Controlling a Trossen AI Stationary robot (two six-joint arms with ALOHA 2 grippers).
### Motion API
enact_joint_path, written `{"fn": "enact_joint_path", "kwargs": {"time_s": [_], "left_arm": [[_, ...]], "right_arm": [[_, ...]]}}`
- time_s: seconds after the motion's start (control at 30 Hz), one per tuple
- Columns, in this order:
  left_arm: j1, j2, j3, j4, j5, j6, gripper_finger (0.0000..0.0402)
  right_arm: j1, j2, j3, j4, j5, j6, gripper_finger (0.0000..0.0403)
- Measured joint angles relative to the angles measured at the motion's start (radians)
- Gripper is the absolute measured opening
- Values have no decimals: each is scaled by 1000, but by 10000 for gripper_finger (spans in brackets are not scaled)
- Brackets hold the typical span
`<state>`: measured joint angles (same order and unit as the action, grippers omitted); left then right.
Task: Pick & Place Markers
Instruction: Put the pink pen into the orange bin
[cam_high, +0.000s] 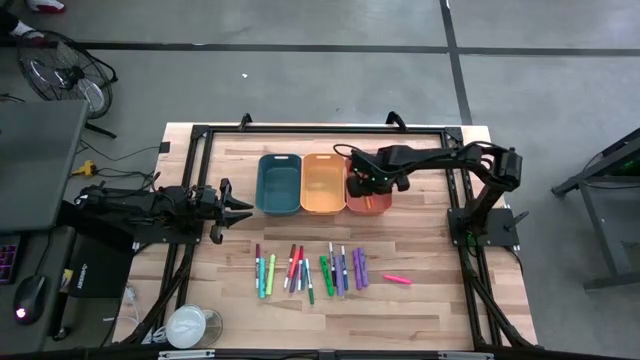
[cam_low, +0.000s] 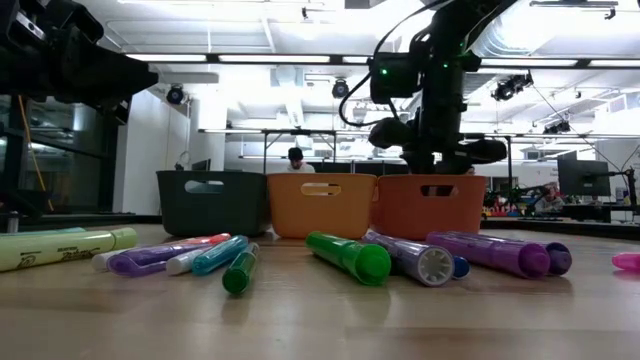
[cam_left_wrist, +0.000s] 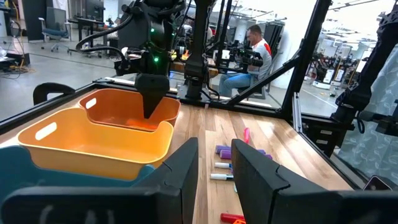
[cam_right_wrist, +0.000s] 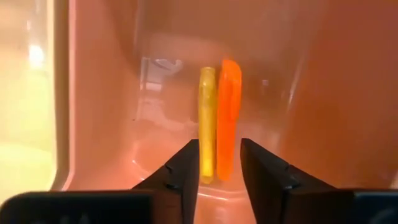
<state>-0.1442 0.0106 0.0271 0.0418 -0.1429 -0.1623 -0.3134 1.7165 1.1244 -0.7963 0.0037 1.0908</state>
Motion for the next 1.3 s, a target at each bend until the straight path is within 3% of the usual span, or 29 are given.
{"fn": "enact_joint_path", "kwargs": {"time_s": [0.23, 0.57, 0.87, 1.3], "left_arm": [[0, 0, 0, 0, 0, 0, 94], [0, 0, 0, 0, 0, 0, 94], [0, 0, 0, 0, 0, 0, 94], [0, 0, 0, 0, 0, 0, 94]], "right_arm": [[1, -23, 0, 20, -30, -56, 147], [63, -190, 0, -49, 6, -184, 162], [243, -305, 0, -216, 11, -325, 154], [549, -314, 0, -348, -18, -349, 155]]}}
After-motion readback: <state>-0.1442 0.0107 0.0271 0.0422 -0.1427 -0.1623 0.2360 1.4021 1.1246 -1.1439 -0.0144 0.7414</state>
